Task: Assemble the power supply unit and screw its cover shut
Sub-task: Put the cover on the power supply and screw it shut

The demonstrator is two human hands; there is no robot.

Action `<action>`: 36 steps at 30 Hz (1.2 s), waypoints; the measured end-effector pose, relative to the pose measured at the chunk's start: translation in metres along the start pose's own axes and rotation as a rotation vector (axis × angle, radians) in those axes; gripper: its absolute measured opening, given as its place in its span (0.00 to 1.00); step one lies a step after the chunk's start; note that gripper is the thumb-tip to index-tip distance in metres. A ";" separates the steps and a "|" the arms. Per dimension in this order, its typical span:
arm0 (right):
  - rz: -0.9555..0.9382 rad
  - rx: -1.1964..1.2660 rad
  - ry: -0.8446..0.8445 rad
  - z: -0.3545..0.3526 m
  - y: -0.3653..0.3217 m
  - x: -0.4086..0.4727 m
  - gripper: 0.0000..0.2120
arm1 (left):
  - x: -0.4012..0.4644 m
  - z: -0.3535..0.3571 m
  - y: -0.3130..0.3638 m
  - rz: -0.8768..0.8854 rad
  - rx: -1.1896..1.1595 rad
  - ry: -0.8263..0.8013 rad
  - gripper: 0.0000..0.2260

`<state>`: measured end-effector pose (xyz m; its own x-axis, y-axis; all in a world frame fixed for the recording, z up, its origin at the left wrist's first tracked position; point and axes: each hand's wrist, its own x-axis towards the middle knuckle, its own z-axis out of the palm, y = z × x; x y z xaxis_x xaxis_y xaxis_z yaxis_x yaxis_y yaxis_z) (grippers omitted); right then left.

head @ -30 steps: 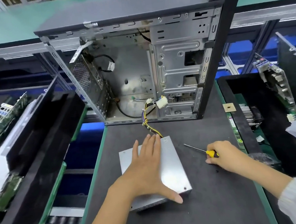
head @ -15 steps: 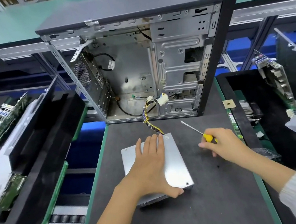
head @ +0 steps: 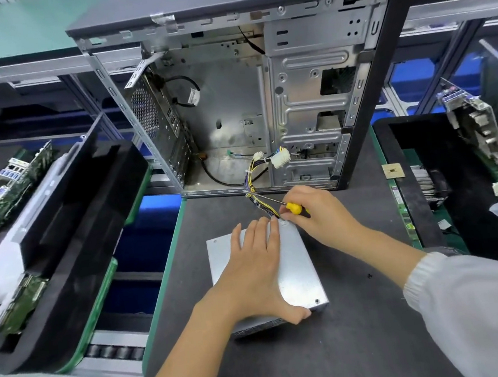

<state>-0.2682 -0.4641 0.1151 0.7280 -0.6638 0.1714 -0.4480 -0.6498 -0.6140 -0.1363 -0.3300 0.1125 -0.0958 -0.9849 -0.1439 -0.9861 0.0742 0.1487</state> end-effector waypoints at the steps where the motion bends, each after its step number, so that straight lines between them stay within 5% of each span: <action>1: -0.012 0.004 0.008 0.002 0.002 -0.001 0.03 | 0.000 0.000 0.000 0.000 -0.003 0.003 0.64; 18: -0.267 -0.329 -0.043 0.000 -0.006 -0.007 0.07 | 0.001 0.005 -0.005 0.020 -0.024 0.037 0.62; 22: -0.249 -0.230 -0.014 -0.001 -0.001 -0.013 0.04 | 0.000 0.000 -0.008 0.050 -0.101 -0.006 0.62; 24: -0.246 -0.137 0.013 -0.001 0.004 -0.017 0.04 | 0.005 -0.011 -0.016 0.022 -0.318 -0.012 0.53; 28: -0.197 -0.013 0.000 0.001 0.012 -0.019 0.08 | 0.028 -0.026 -0.031 -0.113 -0.673 0.238 0.15; 36: -0.085 0.079 -0.089 -0.004 0.023 -0.029 0.19 | 0.054 -0.025 -0.036 -0.110 -0.903 0.142 0.11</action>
<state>-0.3017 -0.4607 0.0989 0.8061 -0.5701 0.1587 -0.3431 -0.6687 -0.6596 -0.1025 -0.3893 0.1239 0.0690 -0.9935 -0.0902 -0.5023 -0.1127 0.8573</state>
